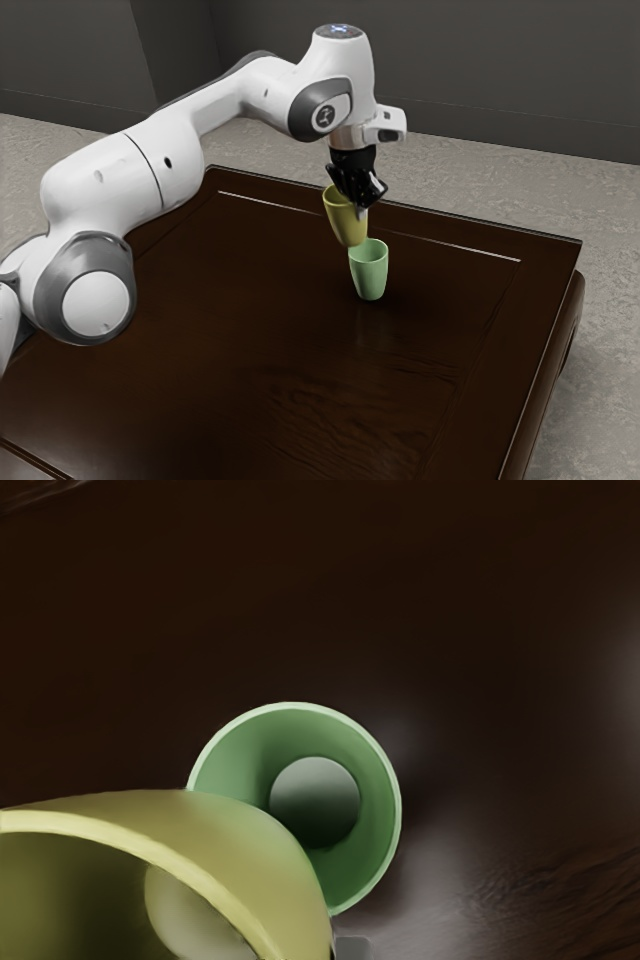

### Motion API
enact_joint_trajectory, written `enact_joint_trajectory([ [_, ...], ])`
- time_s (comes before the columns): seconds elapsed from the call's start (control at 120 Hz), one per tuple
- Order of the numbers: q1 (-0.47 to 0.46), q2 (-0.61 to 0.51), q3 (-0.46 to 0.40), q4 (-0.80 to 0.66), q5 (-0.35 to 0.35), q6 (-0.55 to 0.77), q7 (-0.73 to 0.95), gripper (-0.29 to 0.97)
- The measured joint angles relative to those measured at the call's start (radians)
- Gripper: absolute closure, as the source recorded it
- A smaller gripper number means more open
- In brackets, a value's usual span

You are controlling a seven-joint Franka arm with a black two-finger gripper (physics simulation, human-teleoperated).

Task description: Place the left cup onto the right cup

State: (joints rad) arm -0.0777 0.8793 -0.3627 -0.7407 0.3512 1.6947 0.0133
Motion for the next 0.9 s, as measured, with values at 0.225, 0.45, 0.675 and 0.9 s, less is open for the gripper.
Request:
enact_joint_trajectory([
  [0.225, -0.006, 0.01, 0.0, 0.001, 0.009, 0.035, -0.008, 0.78],
  [0.45, -0.014, 0.026, -0.004, -0.003, 0.01, 0.07, -0.015, 0.78],
  [0.675, -0.017, 0.049, -0.006, -0.011, 0.011, 0.096, -0.022, 0.78],
  [0.9, -0.017, 0.054, -0.006, -0.037, 0.01, 0.114, -0.03, 0.78],
])
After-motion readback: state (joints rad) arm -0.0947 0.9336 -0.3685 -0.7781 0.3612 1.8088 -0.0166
